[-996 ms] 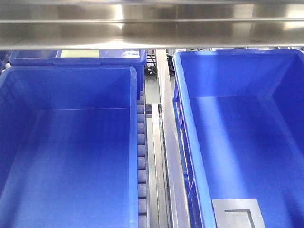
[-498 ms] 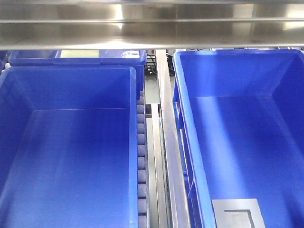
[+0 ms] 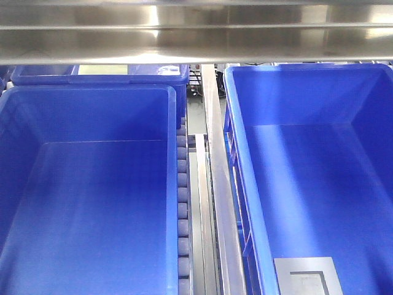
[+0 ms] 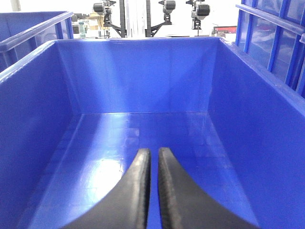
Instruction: Sort gray base to blue bin
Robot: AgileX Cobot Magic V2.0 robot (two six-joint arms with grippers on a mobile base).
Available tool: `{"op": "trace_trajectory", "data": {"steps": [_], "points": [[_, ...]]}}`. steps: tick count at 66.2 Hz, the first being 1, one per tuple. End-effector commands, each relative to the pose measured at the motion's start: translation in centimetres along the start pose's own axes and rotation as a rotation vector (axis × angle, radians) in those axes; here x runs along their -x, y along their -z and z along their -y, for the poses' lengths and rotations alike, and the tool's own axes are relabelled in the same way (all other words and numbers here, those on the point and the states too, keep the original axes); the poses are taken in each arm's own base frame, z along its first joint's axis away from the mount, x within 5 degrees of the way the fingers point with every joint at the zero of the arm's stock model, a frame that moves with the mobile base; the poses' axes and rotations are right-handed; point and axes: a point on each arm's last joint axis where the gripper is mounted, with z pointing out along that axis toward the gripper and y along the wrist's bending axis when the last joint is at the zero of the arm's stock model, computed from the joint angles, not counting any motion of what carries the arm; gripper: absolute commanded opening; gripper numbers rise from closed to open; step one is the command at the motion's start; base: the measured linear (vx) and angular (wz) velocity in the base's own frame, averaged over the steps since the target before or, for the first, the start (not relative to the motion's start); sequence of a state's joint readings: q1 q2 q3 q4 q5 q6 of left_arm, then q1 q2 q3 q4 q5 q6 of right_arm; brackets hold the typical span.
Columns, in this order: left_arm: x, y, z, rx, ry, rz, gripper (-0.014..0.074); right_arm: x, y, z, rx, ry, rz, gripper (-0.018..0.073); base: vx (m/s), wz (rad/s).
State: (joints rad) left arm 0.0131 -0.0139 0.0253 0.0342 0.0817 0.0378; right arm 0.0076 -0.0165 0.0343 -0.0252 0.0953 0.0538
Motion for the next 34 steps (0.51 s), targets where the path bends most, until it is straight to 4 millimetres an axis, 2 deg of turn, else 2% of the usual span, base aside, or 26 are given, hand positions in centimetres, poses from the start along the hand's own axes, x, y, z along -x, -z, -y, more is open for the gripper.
{"op": "trace_trajectory", "data": {"steps": [1,34], "points": [[0.21,0.05,-0.01,0.005,0.003,0.064,-0.0005,0.90,0.12,-0.02,0.000,0.013,0.092,-0.0004,0.00,0.00],[0.21,0.04,-0.01,0.005,0.004,0.063,-0.0005,0.90,0.12,-0.02,0.000,0.013,0.092,-0.0004,0.00,0.00]]}}
